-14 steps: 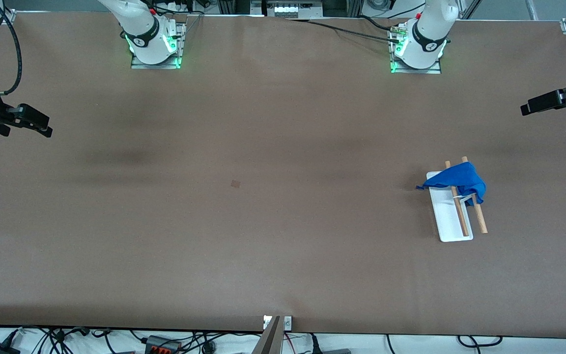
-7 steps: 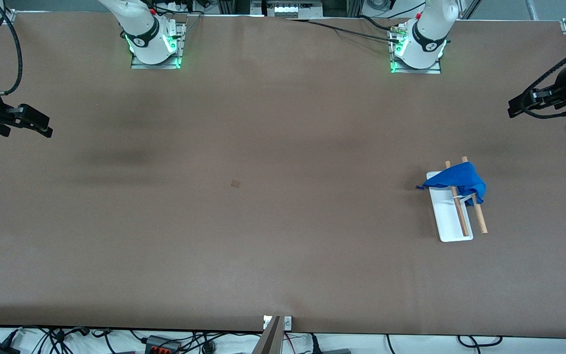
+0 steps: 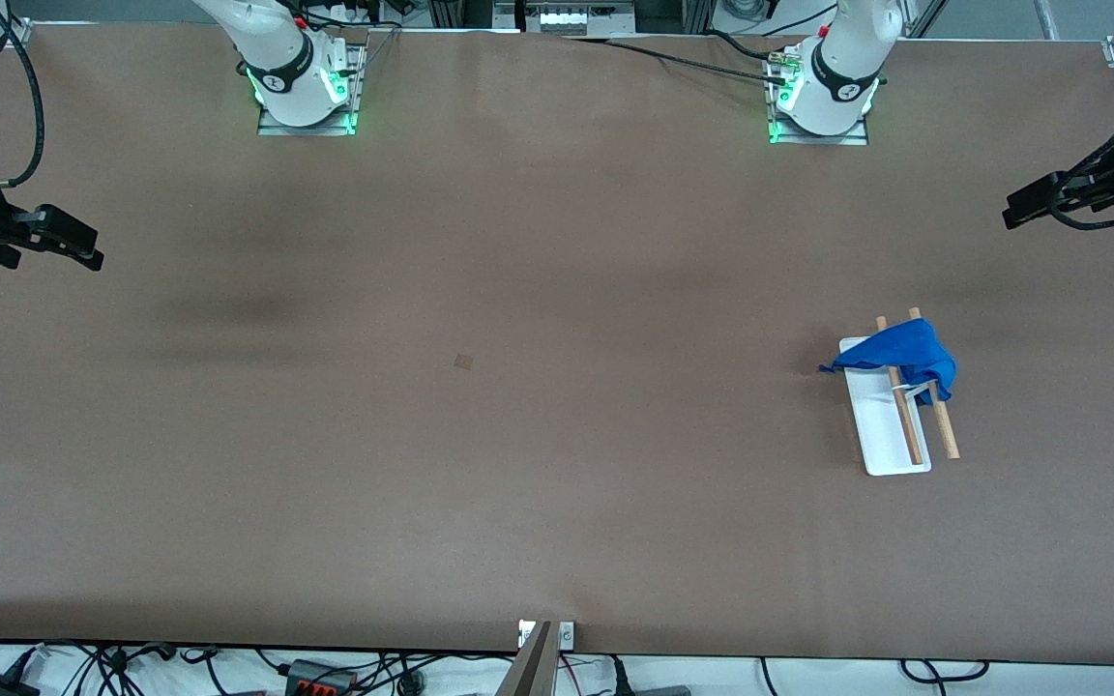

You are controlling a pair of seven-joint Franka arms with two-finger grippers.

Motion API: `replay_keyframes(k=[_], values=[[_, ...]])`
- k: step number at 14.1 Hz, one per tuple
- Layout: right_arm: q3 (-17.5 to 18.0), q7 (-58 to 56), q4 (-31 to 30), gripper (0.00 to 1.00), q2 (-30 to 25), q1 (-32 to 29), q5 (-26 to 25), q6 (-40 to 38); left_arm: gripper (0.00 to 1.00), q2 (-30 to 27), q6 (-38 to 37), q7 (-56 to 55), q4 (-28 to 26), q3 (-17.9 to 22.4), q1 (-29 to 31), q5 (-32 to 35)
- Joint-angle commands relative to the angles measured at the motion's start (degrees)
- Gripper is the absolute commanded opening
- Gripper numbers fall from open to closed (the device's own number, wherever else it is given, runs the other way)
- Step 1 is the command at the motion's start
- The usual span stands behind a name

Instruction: Pass towel and hang on rack

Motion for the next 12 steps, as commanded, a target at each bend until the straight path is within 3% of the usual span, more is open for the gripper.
replay_keyframes(k=[1, 12], values=[[0.44, 0.77, -1.09, 1.0, -1.11, -0.45, 0.0, 0.54, 1.0, -1.87, 0.73, 0.76, -1.54, -0.61, 1.2, -2.96], [0.44, 0.77, -1.09, 1.0, -0.76, -0.36, 0.0, 0.63, 1.0, -1.87, -0.23, 0.75, -1.28, -0.61, 1.2, -3.24]])
